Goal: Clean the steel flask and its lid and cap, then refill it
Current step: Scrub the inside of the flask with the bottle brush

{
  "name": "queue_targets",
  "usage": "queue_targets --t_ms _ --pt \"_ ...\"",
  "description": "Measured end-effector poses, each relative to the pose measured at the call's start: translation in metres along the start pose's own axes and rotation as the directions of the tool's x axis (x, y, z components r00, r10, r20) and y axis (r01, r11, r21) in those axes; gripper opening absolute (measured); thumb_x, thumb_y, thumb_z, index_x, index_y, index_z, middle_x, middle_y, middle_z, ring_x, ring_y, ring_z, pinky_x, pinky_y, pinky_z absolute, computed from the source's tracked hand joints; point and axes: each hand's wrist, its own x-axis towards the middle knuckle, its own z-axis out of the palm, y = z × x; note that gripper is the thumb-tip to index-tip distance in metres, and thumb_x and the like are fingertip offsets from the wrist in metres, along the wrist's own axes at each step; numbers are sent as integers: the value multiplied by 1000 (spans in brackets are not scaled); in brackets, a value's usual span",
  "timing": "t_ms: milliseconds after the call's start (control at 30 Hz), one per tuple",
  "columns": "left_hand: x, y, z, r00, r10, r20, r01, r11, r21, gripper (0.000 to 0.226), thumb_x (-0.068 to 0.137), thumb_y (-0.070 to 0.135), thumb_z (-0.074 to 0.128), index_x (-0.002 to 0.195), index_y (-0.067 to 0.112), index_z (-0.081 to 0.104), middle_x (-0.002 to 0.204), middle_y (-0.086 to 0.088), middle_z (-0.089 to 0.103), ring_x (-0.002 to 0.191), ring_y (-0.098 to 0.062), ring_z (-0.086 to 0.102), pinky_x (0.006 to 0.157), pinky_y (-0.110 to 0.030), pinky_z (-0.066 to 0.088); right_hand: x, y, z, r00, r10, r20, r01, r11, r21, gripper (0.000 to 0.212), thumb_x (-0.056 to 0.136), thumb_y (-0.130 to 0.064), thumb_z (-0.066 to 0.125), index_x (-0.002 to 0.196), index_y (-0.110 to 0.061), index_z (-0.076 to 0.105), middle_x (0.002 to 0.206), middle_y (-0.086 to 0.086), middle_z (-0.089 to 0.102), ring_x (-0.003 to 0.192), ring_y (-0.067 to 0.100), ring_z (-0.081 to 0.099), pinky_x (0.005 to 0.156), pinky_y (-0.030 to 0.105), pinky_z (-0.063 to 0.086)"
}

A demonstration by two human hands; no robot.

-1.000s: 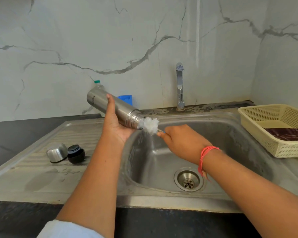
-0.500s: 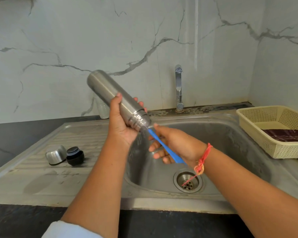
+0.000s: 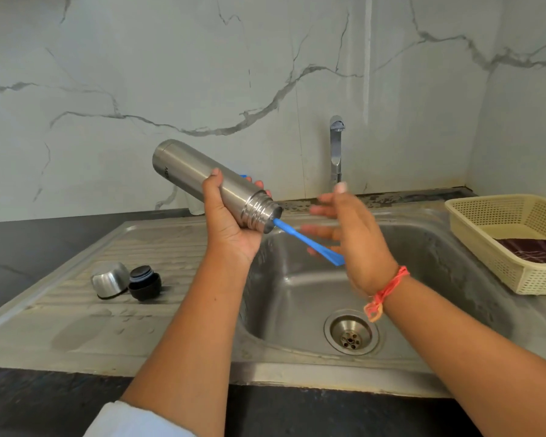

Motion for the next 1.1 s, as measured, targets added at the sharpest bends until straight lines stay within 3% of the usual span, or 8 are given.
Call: queue_targets --t_ms 100,167,233,367,500,767,900,1100 --pt "-1 4 -2 1000 -9 -15 9 1000 20 41 90 45 68 96 5 63 84 -9 64 73 -22 66 75 -35 56 -8 4 5 943 128 307 -14 937 -348 46 105 -45 42 104 -4 64 70 8 68 43 14 59 37 20 36" --pt "0 12 -5 1000 7 -25 -6 1000 24 41 90 45 67 98 5 63 83 -9 65 73 -22 66 73 -34 56 -11 8 10 930 107 353 62 898 -435 39 107 -34 45 93 -4 66 52 1 51 33 8 40 34 19 32" --pt "2 21 -9 999 25 -36 -26 1000 -15 41 90 44 67 104 6 60 82 -8 64 71 -22 65 70 -33 57 -10 7 11 940 73 333 107 865 -491 33 106 -29 49 85 -10 67 47 -6 43 33 5 36 34 19 35" --pt "-1 12 -6 999 -36 8 36 999 32 46 90 46 66 106 4 60 81 -9 66 72 -21 66 70 -32 56 -12 4 16 945 35 325 158 820 -550 33 105 -28 49 79 -15 65 51 -2 45 31 5 39 35 18 37" --pt "1 13 -4 999 -49 23 48 998 32 43 91 44 64 97 2 61 82 -10 64 72 -22 65 71 -33 55 -13 -1 6 942 83 326 87 876 -474 33 106 -26 48 81 -12 63 48 -6 43 32 4 36 34 17 34" --pt "1 21 -9 998 -37 59 38 999 -17 50 89 47 63 111 2 56 82 -9 63 70 -22 65 68 -31 55 -10 4 6 892 188 411 -49 945 -324 33 106 -31 47 87 -10 63 48 -5 41 34 9 30 35 18 22" --pt "-4 13 -3 996 -50 77 47 998 48 46 91 48 63 99 2 61 84 -9 64 71 -22 65 68 -32 56 -11 3 11 886 187 424 -66 957 -284 33 107 -31 46 89 -8 62 47 -4 41 31 8 30 33 16 22" --pt "-5 12 -5 996 -66 67 61 995 72 47 91 48 64 104 3 60 83 -9 65 73 -21 66 70 -32 56 -10 -1 7 905 146 400 53 893 -446 34 107 -30 46 86 -9 64 46 -7 43 32 8 36 37 19 32"
